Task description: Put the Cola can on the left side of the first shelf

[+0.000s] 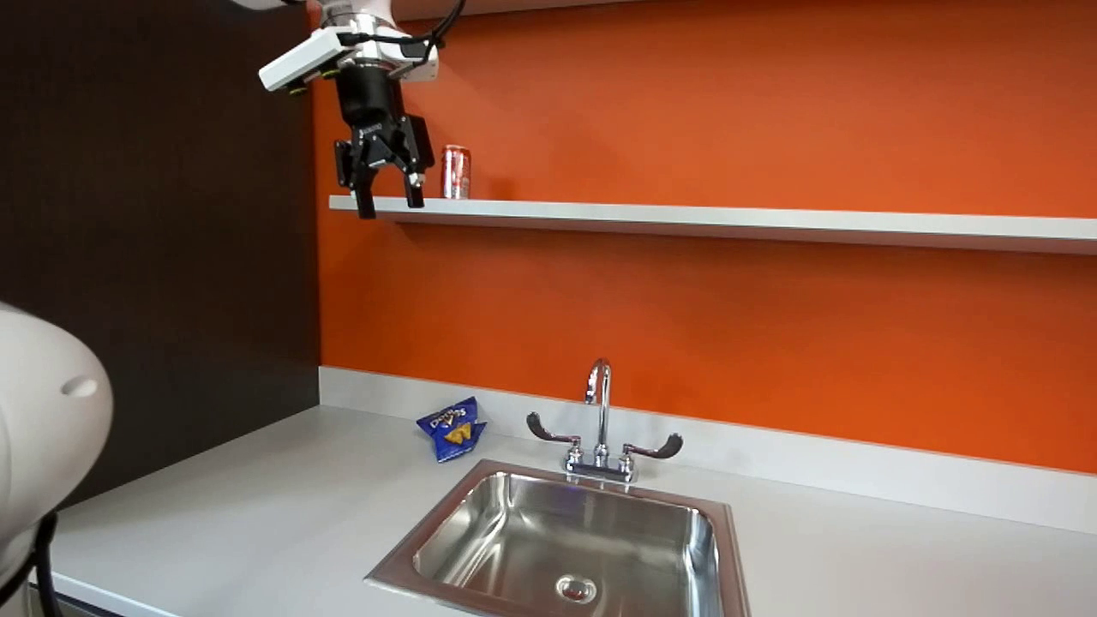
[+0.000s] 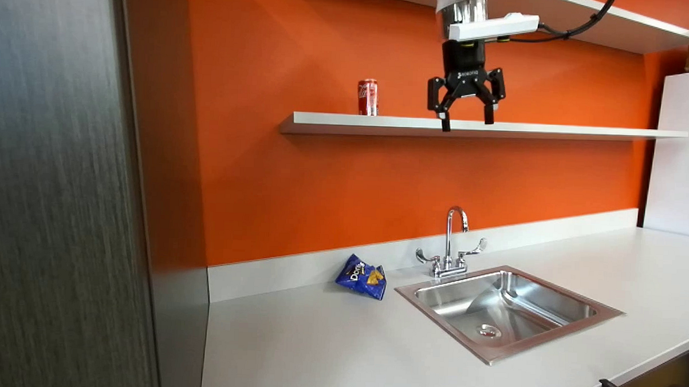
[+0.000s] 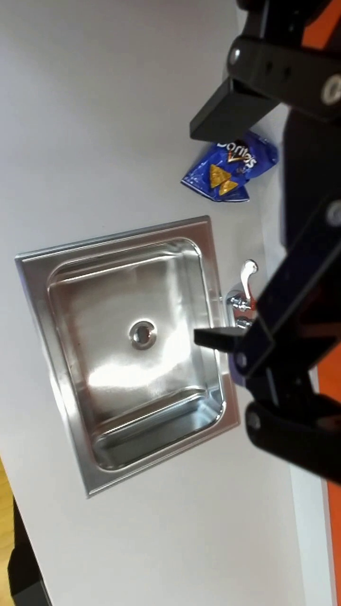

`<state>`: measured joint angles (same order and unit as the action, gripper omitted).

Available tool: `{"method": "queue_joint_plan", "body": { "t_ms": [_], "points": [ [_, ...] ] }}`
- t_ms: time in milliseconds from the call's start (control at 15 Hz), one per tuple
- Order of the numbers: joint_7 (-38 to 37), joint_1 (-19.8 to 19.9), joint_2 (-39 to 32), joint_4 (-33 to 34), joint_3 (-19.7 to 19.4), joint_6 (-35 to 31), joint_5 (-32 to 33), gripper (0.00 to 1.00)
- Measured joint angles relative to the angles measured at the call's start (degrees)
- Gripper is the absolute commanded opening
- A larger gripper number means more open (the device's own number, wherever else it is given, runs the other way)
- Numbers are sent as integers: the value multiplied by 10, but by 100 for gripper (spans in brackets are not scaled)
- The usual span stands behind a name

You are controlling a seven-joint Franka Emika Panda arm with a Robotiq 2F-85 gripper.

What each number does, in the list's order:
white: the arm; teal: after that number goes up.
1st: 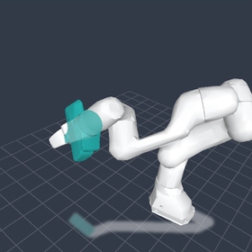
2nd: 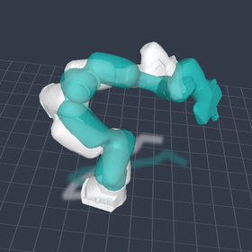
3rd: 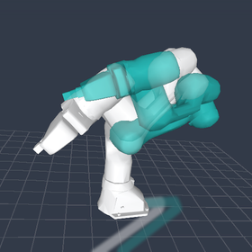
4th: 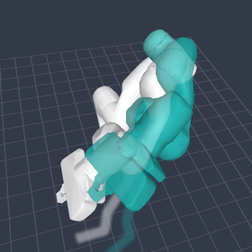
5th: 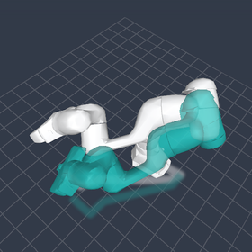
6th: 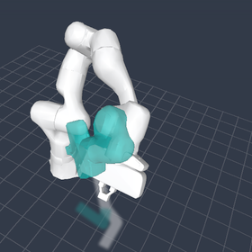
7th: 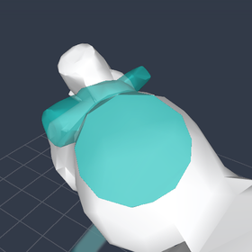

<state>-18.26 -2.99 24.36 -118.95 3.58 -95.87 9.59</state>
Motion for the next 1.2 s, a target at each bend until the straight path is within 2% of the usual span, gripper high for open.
{"method": "queue_joint_plan", "body": {
  "t_ms": [267,867,1067,1200],
  "points": [
    [46,1,10,-60,-8,-13,0,100],
    [106,0,79,-256,-19,-173,-37,100],
    [111,0,85,-295,-20,-192,-46,100],
    [111,0,84,-298,-20,-192,-46,100]
  ]
}}
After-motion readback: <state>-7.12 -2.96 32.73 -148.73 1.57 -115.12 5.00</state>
